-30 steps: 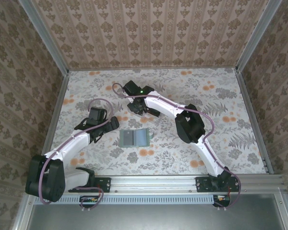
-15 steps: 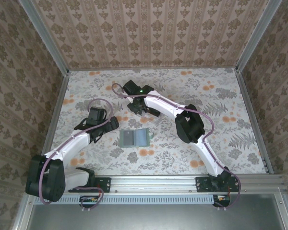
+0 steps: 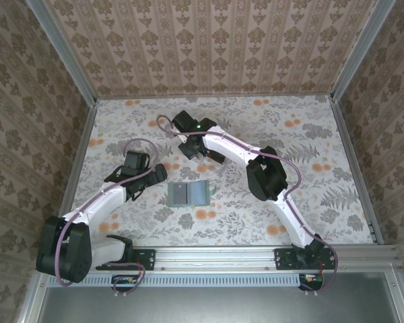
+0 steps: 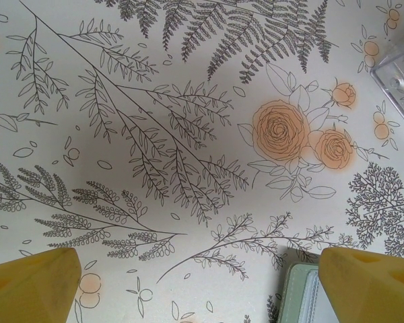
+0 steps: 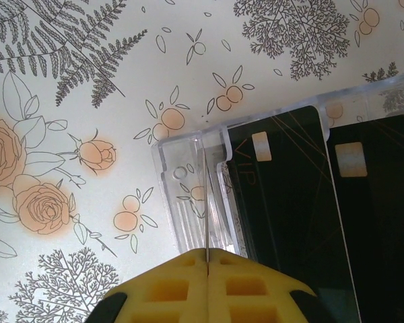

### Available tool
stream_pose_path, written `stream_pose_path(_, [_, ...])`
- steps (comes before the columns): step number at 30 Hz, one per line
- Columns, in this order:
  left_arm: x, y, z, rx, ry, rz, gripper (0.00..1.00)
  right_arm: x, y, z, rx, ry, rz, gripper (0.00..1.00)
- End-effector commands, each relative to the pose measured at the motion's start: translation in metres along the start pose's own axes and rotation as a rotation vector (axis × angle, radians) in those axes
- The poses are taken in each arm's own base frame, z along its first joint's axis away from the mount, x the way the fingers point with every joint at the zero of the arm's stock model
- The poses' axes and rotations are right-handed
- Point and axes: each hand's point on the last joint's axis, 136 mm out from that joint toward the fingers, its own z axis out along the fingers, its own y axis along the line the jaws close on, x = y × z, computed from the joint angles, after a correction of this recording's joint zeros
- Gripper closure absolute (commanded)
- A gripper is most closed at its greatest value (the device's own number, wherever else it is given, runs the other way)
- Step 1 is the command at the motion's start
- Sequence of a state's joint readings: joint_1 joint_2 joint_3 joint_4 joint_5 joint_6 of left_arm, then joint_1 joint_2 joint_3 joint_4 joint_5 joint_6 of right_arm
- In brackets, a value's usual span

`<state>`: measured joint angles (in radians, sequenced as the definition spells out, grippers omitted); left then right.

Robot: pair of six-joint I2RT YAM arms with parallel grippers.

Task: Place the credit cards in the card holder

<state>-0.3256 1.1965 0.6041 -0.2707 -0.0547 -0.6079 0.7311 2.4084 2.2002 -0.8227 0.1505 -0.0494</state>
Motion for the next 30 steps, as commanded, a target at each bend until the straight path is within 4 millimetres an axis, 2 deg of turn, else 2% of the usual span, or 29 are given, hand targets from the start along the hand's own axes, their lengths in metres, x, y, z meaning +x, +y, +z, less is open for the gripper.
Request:
stream_pose_path(1, [-0.001, 0.0, 0.001, 0.007, 0.0, 0.015, 0.0, -0.009, 0.0, -0.023, 0.002, -0.018, -0.006, 1.0])
stream_pose_path(8, [0.002, 0.0, 0.002, 0.008, 0.014, 0.018, 0.0, -0.033, 0.02, -0.081, -0.04, -0.123, 0.022, 1.0])
stream_pose_path(11, [0.005, 0.002, 0.002, 0.003, 0.016, 0.021, 0.0, -0.033, 0.032, -0.103, -0.083, -0.151, 0.096, 1.0])
stream_pose_path(15, [0.008, 0.005, 0.001, -0.005, 0.016, 0.023, 0.0, -0.02, 0.047, -0.119, -0.182, -0.179, 0.254, 1.0])
stream_pose_path(20, [0.01, 0.006, 0.0, -0.008, 0.02, 0.027, 0.0, 0.006, 0.059, -0.121, -0.281, -0.221, 0.506, 1.0])
stream_pose_path(23, [0.011, 0.005, -0.001, -0.003, 0.018, 0.029, 0.0, 0.025, 0.068, -0.115, -0.346, -0.236, 0.644, 1.0])
stream_pose_path(30, [0.014, 0.001, -0.002, -0.002, 0.023, 0.046, 0.0, 0.059, 0.088, -0.093, -0.398, -0.215, 0.837, 1.0])
